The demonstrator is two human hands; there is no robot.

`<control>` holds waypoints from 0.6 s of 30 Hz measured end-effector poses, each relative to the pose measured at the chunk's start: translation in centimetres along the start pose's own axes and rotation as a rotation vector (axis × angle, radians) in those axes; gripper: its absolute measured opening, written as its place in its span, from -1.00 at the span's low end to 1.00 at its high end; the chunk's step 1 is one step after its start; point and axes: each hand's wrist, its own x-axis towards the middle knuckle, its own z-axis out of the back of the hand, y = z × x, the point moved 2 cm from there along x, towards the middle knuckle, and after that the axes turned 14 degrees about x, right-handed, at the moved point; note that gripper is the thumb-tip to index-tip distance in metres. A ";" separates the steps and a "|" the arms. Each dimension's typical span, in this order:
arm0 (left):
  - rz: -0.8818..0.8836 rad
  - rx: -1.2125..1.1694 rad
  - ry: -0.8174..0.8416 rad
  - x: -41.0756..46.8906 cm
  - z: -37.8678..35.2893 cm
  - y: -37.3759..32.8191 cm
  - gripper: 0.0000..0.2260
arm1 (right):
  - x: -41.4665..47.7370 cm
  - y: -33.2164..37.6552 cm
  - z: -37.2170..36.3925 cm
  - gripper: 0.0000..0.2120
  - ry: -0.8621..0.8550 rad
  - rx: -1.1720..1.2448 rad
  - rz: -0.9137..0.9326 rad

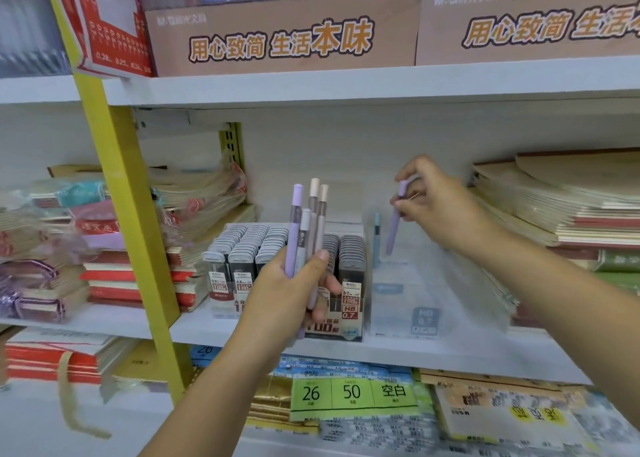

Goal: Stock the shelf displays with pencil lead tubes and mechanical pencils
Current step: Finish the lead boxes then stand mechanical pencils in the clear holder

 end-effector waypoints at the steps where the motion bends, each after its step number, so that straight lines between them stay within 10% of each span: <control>1: 0.000 0.001 -0.002 0.0 0.1 -0.1 -0.79 | 0.2 -0.6 -0.7 -0.72 0.037 -0.057 0.010; 18: -0.009 -0.010 0.010 0.7 1.0 0.8 -0.75 | 0.8 -3.2 -2.9 -0.79 0.093 -0.232 -0.023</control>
